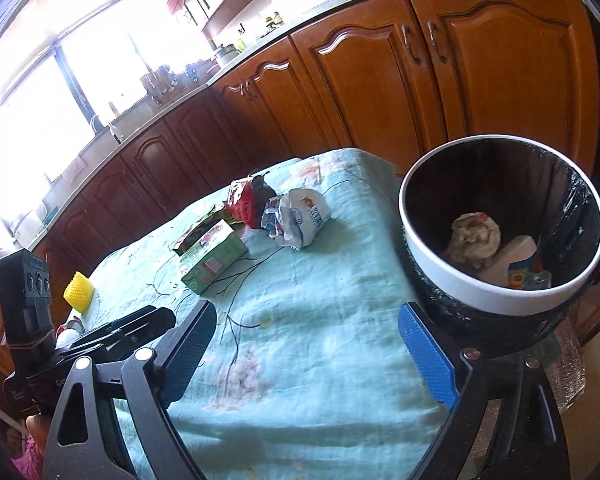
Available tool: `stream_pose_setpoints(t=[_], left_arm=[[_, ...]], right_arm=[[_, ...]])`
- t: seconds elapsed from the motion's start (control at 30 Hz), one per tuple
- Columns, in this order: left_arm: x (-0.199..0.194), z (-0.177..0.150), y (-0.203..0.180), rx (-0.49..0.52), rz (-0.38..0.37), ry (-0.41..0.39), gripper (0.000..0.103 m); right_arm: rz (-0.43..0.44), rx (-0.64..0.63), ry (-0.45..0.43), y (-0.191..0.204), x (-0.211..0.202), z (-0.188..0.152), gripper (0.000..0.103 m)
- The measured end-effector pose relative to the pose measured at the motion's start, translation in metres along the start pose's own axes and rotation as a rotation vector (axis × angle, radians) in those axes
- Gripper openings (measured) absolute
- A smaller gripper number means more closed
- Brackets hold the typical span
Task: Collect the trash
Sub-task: 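Move both open tools back toward the carton and foil wrapper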
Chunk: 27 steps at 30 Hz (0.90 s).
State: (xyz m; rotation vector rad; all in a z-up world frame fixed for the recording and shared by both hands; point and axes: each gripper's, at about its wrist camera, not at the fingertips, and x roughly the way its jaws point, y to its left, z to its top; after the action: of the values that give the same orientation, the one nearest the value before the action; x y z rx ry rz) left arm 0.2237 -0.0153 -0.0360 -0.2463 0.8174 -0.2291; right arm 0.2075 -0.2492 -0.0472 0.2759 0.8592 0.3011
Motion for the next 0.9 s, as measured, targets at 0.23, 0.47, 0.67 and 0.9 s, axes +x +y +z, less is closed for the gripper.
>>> stream_pose_setpoints(t=[0.23,0.47,0.67,0.9], left_arm=[[-0.001,0.009,0.021,0.007,0.035,0.003,0.076],[0.014,0.026,0.034,0.01,0.052,0.008,0.076],[0.035,0.042,0.038,0.026,0.06,0.03,0.076],[0.061,0.056,0.033,0.035,0.069,0.037,0.076]], right_arm=[[-0.007,-0.008,0.026,0.014,0.018,-0.003,0.1],[0.009,0.011,0.044,0.017,0.034,0.004,0.1],[-0.015,0.013,0.055,0.018,0.05,0.024,0.1],[-0.039,-0.021,0.046,0.024,0.075,0.048,0.099]])
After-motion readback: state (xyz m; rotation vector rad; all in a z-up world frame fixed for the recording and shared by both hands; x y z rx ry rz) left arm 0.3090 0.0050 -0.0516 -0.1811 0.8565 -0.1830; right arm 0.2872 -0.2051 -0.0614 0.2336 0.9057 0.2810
